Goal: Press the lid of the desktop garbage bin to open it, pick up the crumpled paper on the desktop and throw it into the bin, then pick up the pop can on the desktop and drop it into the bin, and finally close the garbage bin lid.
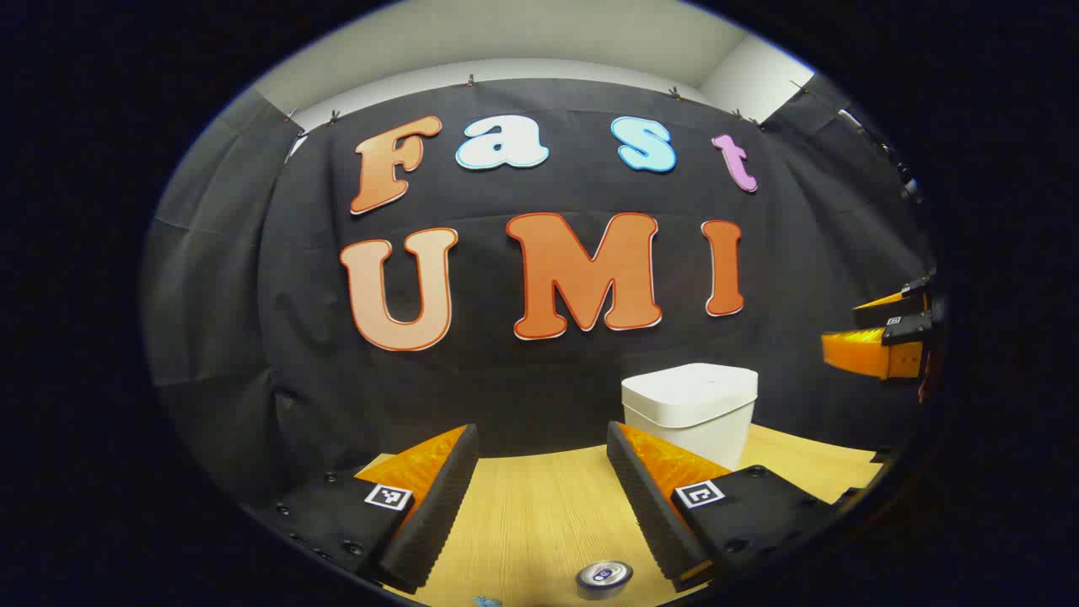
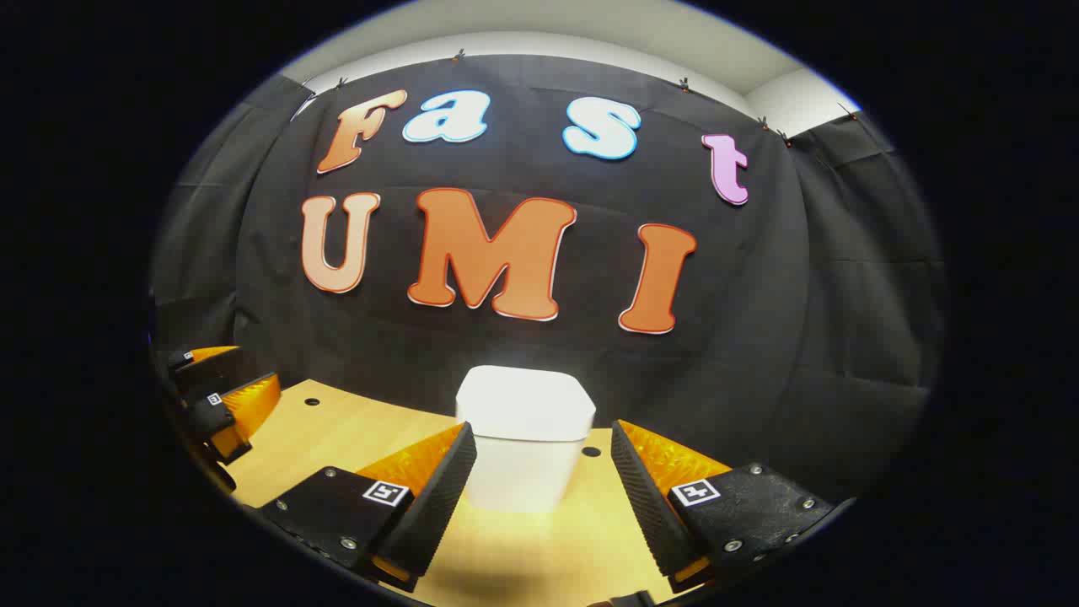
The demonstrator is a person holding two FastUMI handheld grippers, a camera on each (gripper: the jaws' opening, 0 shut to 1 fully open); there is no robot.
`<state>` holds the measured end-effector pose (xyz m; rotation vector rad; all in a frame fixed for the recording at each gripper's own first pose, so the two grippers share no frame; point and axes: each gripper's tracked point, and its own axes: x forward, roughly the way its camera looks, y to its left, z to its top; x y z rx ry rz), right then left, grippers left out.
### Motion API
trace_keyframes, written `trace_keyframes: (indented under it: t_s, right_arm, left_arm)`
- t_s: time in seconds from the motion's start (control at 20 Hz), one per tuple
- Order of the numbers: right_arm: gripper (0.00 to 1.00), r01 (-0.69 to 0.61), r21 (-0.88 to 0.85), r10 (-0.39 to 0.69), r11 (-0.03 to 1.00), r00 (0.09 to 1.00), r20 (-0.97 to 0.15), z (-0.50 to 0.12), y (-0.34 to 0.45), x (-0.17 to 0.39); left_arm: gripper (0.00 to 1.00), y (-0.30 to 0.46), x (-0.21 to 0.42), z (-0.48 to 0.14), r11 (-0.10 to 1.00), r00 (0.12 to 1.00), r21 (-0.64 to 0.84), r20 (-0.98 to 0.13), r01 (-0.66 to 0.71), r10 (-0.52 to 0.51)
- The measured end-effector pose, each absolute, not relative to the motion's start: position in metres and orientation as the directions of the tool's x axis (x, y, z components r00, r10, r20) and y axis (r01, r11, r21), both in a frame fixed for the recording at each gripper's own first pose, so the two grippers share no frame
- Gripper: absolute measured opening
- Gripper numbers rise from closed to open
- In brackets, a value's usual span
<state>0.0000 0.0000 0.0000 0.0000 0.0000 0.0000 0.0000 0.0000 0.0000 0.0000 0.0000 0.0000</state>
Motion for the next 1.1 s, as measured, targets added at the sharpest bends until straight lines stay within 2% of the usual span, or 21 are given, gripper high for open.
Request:
trace_keyframes:
  t_s: [0.25, 0.55, 0.65, 0.7, 0.9, 1.1]
  right_arm:
    - [0.97, 0.005, -0.023, -0.006, 1.000, 1.000, -0.020, 0.008, 0.027, -0.007]
    - [0.96, -0.031, -0.002, 0.031, 1.000, 0.999, 0.035, 0.027, 0.033, 0.009]
    - [0.97, -0.050, 0.001, 0.049, 0.999, 0.997, 0.052, 0.032, 0.035, 0.016]
    - [0.97, -0.057, -0.002, 0.057, 0.998, 0.997, 0.053, 0.032, 0.036, 0.020]
    - [0.97, -0.106, 0.004, 0.105, 0.994, 0.992, 0.062, 0.035, 0.043, 0.035]
    - [0.97, -0.122, 0.015, 0.120, 0.992, 0.991, 0.061, 0.033, 0.048, 0.045]
  left_arm:
    - [0.99, 0.056, 0.005, 0.029, 1.000, 0.999, -0.024, 0.032, 0.003, -0.002]
    - [0.99, 0.117, 0.001, 0.060, 0.991, 0.992, -0.071, 0.043, -0.117, 0.120]
    - [1.00, 0.127, -0.002, 0.063, 0.986, 0.987, -0.066, 0.043, -0.153, 0.156]
    - [0.95, 0.129, -0.003, 0.062, 0.983, 0.984, -0.068, 0.036, -0.169, 0.172]
    - [1.00, 0.127, -0.003, 0.061, 0.978, 0.979, -0.062, 0.023, -0.198, 0.200]
    - [1.00, 0.114, -0.001, 0.058, 0.982, 0.982, -0.027, 0.013, -0.187, 0.188]
